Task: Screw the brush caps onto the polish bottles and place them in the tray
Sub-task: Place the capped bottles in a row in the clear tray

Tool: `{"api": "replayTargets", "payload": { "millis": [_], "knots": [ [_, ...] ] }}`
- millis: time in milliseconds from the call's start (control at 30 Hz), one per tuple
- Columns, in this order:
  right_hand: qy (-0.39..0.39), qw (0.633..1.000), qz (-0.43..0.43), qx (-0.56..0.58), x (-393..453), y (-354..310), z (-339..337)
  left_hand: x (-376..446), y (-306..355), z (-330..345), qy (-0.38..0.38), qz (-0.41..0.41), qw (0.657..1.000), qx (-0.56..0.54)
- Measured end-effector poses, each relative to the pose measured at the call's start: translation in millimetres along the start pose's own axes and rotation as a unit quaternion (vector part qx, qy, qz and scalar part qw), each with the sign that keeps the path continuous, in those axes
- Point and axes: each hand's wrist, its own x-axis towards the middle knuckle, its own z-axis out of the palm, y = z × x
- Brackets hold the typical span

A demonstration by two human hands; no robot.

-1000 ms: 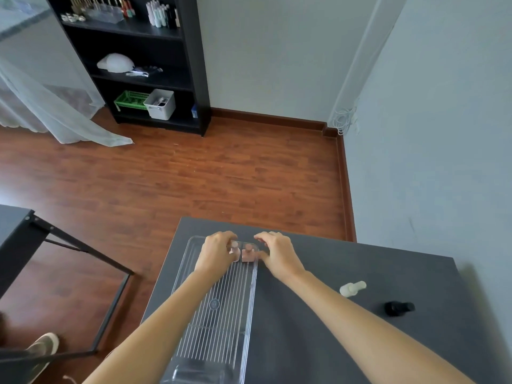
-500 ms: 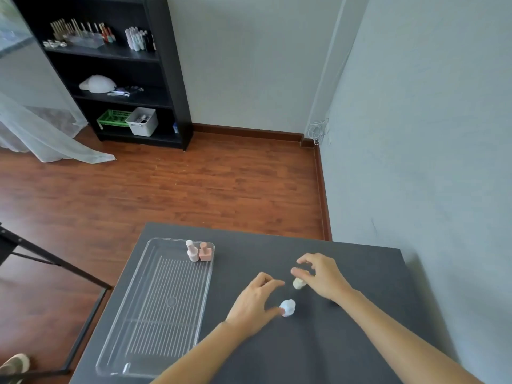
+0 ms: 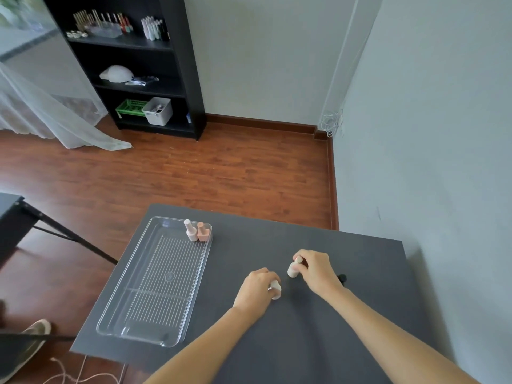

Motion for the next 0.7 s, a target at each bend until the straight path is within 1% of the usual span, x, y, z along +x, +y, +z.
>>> {"api": "replayTargets", "payload": {
  "millis": [133,267,400,500,600,700],
  "knots": [
    [0.003,1.0,-0.023,0.009,0,-15,-5,-12,-9,-21,0.063,0.01,0.998,-0.029],
    [0.009,0.998,-0.059,0.03,4,-48,-6,-26,-22,-60,0.136,0.015,0.989,-0.053],
    [-0.001,0.992,-0.116,0.044,10,-93,3,-37,-43,-107,0.197,-0.013,0.977,-0.079],
    [-0.006,0.987,-0.153,0.045,18,-133,18,-43,-64,-144,0.242,-0.045,0.967,-0.073],
    [-0.016,0.982,-0.185,0.043,28,-169,37,-45,-87,-178,0.268,-0.062,0.96,-0.059],
    [-0.033,0.976,-0.211,0.031,38,-201,57,-42,-109,-207,0.271,-0.07,0.959,-0.042]
  ]
}}
